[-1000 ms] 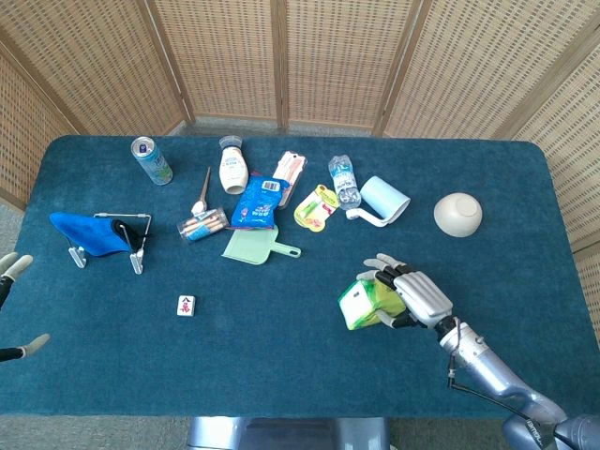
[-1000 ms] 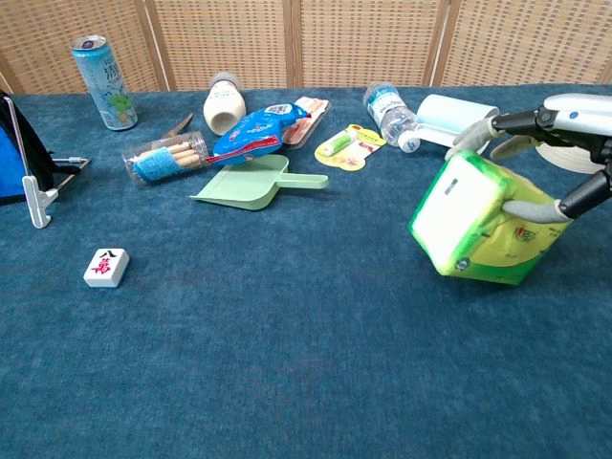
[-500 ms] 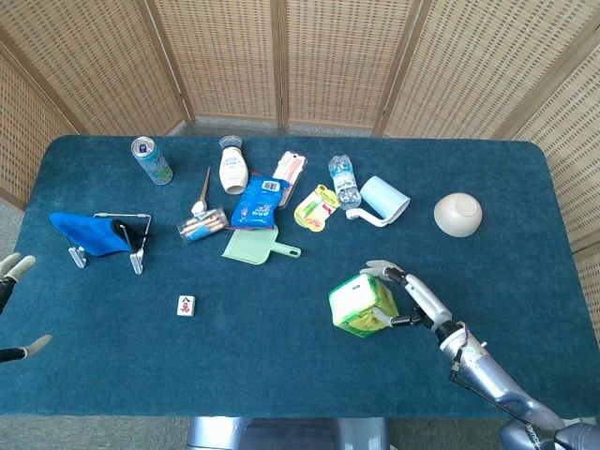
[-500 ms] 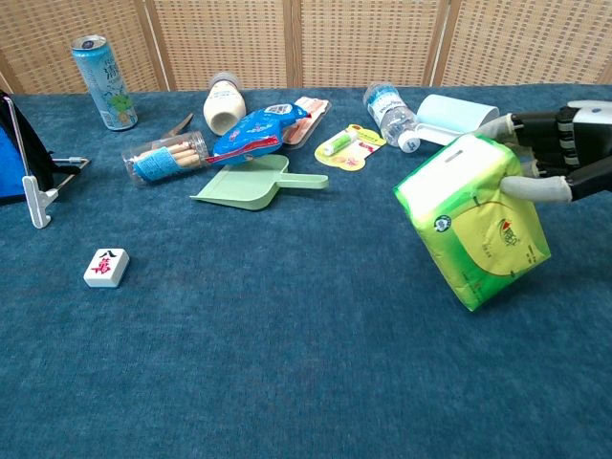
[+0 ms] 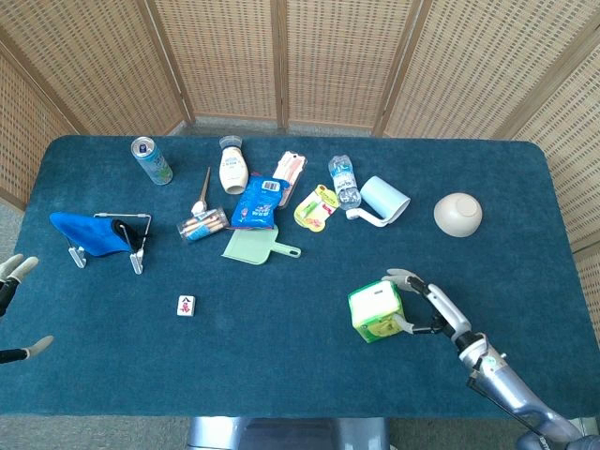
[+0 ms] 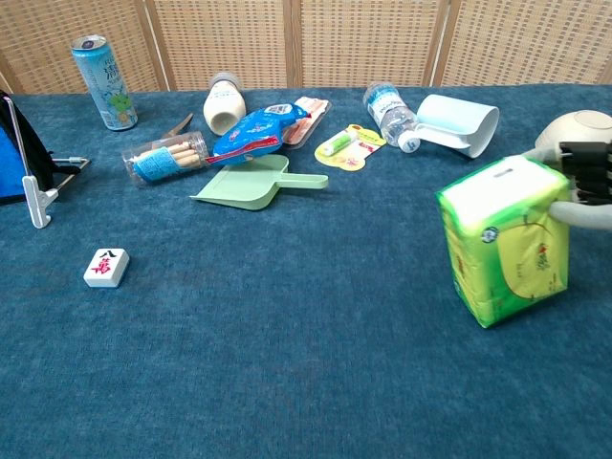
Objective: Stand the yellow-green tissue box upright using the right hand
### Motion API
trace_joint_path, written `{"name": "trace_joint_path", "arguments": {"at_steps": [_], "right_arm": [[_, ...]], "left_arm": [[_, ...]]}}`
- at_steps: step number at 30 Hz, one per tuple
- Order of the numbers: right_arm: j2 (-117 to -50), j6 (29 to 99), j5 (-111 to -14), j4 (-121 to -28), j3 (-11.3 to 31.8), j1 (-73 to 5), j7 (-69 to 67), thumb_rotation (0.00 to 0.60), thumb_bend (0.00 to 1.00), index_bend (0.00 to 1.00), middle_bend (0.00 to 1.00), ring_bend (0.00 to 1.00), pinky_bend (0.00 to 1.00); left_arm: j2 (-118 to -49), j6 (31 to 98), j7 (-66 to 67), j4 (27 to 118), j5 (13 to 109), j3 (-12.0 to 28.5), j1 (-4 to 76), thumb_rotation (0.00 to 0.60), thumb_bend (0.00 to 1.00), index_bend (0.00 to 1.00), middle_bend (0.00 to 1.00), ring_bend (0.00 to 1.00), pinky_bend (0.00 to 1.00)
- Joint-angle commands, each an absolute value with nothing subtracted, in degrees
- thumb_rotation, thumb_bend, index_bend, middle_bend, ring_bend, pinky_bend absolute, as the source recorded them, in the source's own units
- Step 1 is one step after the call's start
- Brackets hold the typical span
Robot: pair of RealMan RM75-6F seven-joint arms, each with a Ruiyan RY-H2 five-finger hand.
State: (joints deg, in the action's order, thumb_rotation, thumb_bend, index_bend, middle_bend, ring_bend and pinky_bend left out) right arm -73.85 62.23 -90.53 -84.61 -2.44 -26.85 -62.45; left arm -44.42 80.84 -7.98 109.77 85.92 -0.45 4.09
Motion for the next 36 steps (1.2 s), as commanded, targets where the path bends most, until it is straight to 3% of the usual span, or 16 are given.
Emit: {"name": "trace_joint_path", "arguments": {"at_steps": [1, 8, 11, 22, 27, 36], "right_arm": [[-74.06, 65.53, -93.62, -81.48, -4.26, -25.30, -66.14, 0.600, 0.59, 0.22, 0.08, 0.00, 0.17], [-74.36, 70.97, -97.06, -77.37, -5.61, -23.83, -70.36, 0.600, 0.59, 0.03, 0.04, 0.00, 0.16], [-74.56, 71.94, -97.65, -76.28, -6.01, -23.55, -70.66, 0.600, 0.58, 0.00, 0.02, 0.00, 0.15], [-74.91, 75.17, -97.26, -73.36, -6.13, -22.12, -72.14, 0.600, 0.54, 0.00, 0.00, 0.00, 0.11], [-73.23, 78.67, -97.05, -74.57, -5.01, -21.05, -69.06, 0.528, 0.53, 0.00, 0.00, 0.00, 0.09], [-70.57, 82.11, -91.82, -77.37, -2.04, -17.01, -45.44, 0.514, 0.51, 0.00, 0.00, 0.00, 0.08]], "left_arm": [[-44.47, 80.85, -7.81, 109.85, 85.86, -0.48, 4.06, 0.600, 0.04, 0.00, 0.00, 0.00, 0.00], [-44.63, 80.81, -7.13, 110.27, 86.09, -0.57, 4.11, 0.600, 0.04, 0.00, 0.00, 0.00, 0.00], [-44.69, 80.77, -6.95, 110.37, 86.14, -0.61, 4.12, 0.600, 0.04, 0.00, 0.00, 0.00, 0.00], [-44.64, 80.72, -7.11, 110.23, 85.95, -0.58, 4.15, 0.600, 0.04, 0.00, 0.00, 0.00, 0.00], [-44.61, 80.75, -7.23, 110.24, 85.99, -0.59, 4.14, 0.600, 0.04, 0.00, 0.00, 0.00, 0.00], [-44.67, 81.08, -6.97, 110.28, 86.15, -0.61, 4.01, 0.600, 0.04, 0.00, 0.00, 0.00, 0.00]]}}
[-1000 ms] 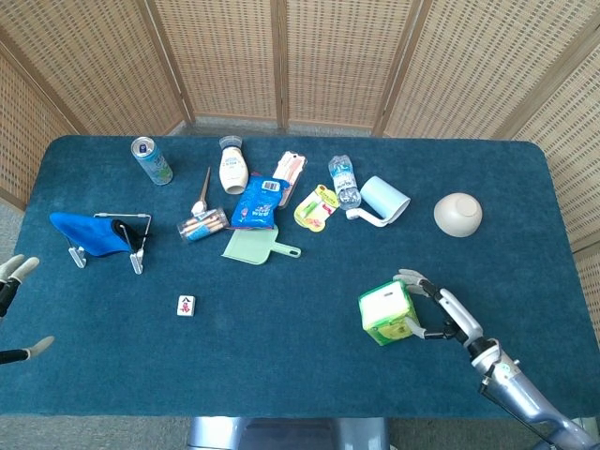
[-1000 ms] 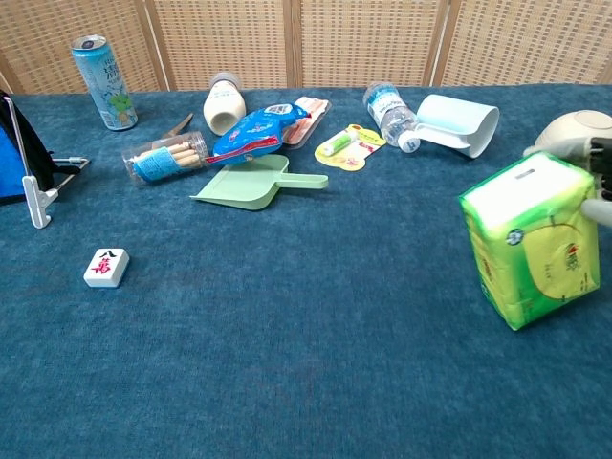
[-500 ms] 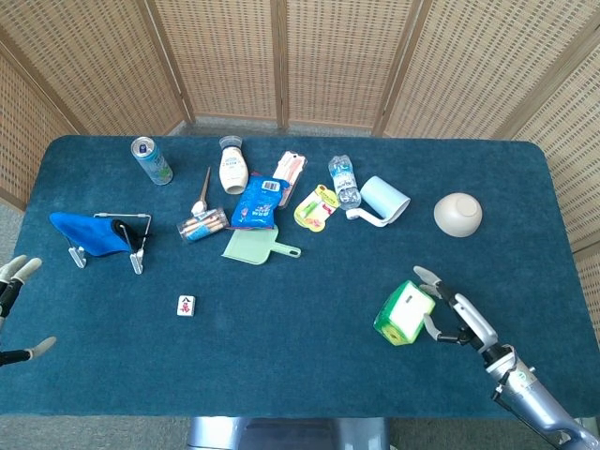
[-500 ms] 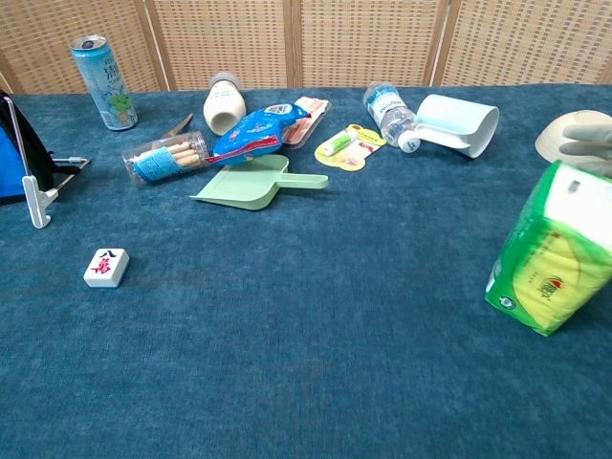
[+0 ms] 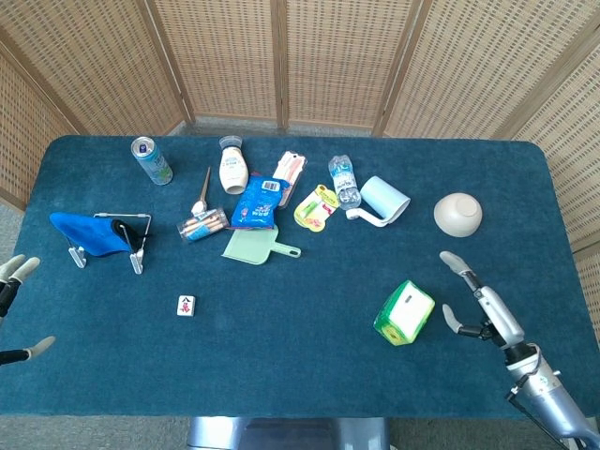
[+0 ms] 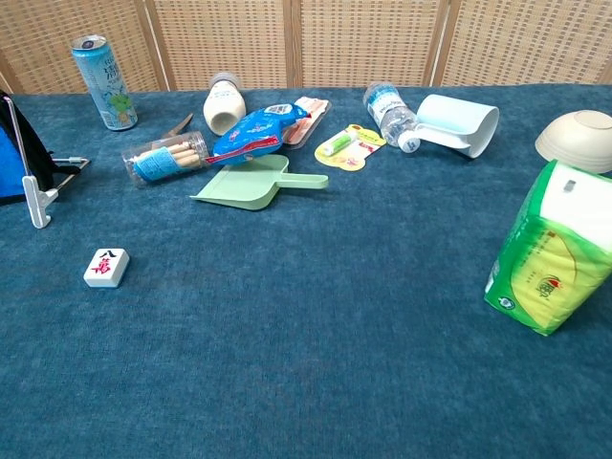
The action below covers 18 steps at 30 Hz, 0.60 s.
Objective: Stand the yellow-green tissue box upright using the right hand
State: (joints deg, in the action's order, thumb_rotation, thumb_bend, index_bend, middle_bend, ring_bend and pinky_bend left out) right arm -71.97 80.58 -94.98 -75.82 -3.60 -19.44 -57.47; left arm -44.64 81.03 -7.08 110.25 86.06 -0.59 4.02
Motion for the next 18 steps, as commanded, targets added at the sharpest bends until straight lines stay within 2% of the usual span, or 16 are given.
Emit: {"name": "trace_joint_path", "arguments": {"at_steps": [1, 9, 12, 18], "right_arm": [[-70.30, 82.20, -91.42, -77.70, -1.98, -16.66, -43.63, 0.515, 0.51, 0.00, 0.00, 0.00, 0.07], [-69.01, 87.03, -87.21, -80.92, -0.40, -11.65, -23.67, 0.511, 0.48, 0.00, 0.00, 0.00, 0.03], [-69.70, 90.26, -85.79, -81.20, 0.56, -9.46, -16.57, 0.522, 0.44, 0.00, 0.00, 0.00, 0.03], [-70.93, 97.00, -86.33, -81.67, 1.33, -5.70, -8.92, 0.583, 0.34, 0.00, 0.00, 0.00, 0.01]], "left_arm": [[-44.68, 81.12, -6.90, 110.30, 86.19, -0.62, 4.00, 0.600, 0.04, 0.00, 0.00, 0.00, 0.00], [-44.92, 81.75, -5.94, 110.48, 86.40, -0.63, 3.74, 0.600, 0.04, 0.00, 0.00, 0.00, 0.00], [-44.98, 81.97, -5.51, 110.46, 86.45, -0.68, 3.60, 0.600, 0.04, 0.00, 0.00, 0.00, 0.00], [-45.13, 82.45, -4.79, 110.46, 86.62, -0.80, 3.30, 0.600, 0.04, 0.00, 0.00, 0.00, 0.00]]}}
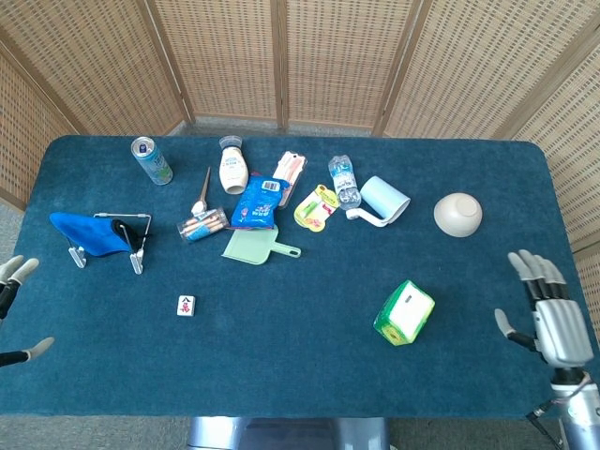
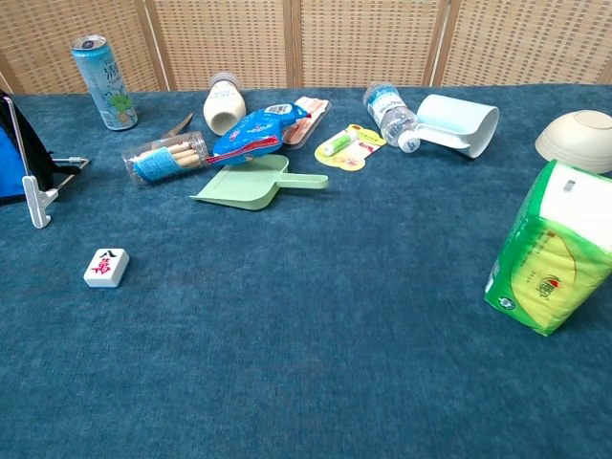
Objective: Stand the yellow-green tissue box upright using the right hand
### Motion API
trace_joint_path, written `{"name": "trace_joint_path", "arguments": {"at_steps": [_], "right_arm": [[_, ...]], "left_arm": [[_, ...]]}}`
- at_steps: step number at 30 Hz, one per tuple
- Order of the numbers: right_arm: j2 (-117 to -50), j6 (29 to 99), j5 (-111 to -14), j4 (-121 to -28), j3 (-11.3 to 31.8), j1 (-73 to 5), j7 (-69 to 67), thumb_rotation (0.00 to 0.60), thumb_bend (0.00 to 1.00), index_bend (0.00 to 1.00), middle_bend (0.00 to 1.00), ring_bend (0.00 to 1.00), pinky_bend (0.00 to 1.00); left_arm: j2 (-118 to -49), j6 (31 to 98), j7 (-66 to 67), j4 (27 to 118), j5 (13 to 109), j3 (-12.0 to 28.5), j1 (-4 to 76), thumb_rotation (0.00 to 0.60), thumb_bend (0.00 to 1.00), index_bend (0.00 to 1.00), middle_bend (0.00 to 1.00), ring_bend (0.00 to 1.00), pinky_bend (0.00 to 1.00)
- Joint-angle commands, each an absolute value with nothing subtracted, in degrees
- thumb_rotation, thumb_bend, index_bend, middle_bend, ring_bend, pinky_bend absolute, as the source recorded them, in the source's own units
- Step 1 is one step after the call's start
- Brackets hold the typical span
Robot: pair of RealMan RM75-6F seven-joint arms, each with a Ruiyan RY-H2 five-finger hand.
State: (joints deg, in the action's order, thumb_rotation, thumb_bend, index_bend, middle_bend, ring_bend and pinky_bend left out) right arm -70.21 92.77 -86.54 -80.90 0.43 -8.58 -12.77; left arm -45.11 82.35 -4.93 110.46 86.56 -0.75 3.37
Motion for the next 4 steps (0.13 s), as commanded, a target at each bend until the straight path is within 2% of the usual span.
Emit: {"name": "trace_joint_path", "arguments": {"at_steps": [1, 4], "right_arm": [[-70.78, 97.99, -86.90, -81.90, 1.31, -5.22, -7.87, 0.592, 0.33, 0.00, 0.00, 0.00, 0.00], [-70.35, 100.58, -87.85, -84.03, 1.48, -3.79, -5.59, 0.600, 0.32, 0.00, 0.00, 0.00, 0.00]], "left_arm": [[-45.13, 82.57, -4.71, 110.47, 86.68, -0.81, 3.23, 0.600, 0.04, 0.00, 0.00, 0.00, 0.00], [-45.11, 83.00, -4.64, 110.56, 86.87, -0.86, 3.01, 0.600, 0.04, 0.00, 0.00, 0.00, 0.00]]}}
